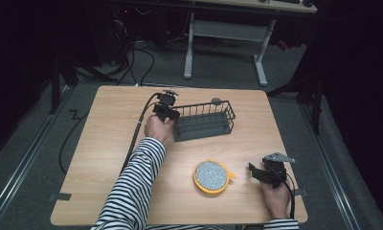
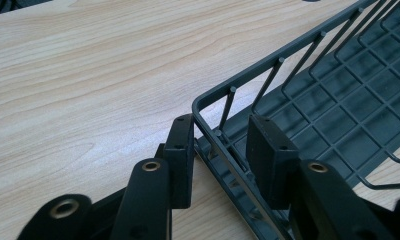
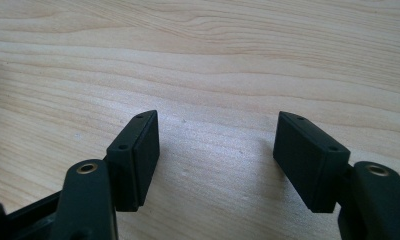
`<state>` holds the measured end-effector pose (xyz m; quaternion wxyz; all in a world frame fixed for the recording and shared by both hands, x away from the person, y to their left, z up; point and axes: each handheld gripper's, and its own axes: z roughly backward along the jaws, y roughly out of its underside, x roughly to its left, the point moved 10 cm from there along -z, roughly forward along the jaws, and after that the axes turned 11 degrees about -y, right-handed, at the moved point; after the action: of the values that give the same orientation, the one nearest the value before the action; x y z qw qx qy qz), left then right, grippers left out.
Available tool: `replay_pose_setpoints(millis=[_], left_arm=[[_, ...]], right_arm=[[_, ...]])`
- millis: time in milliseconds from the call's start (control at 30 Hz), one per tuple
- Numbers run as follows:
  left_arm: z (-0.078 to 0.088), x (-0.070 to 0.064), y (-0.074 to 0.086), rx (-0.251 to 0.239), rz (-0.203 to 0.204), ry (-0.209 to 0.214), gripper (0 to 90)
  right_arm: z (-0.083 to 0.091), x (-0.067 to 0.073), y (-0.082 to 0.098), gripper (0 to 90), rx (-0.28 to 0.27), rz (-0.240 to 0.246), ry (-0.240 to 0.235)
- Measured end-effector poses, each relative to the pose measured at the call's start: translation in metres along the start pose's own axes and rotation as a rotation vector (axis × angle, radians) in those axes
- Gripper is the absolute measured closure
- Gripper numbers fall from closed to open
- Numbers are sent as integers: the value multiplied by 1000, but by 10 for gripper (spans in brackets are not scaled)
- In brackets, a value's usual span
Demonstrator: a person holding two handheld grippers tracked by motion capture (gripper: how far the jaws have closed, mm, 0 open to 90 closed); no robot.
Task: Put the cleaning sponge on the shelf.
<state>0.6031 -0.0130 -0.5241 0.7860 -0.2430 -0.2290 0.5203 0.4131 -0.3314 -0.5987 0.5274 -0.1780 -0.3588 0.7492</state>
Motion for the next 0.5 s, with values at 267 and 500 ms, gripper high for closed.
replay_pose_setpoints(millis=[267, 500], left_arm=[[1, 3, 3, -1, 13, 8, 662], [4, 7, 9, -1, 11, 10, 672]], right_arm=[[0, 0, 0, 351, 0, 0, 0], [0, 0, 0, 351, 0, 1, 1]])
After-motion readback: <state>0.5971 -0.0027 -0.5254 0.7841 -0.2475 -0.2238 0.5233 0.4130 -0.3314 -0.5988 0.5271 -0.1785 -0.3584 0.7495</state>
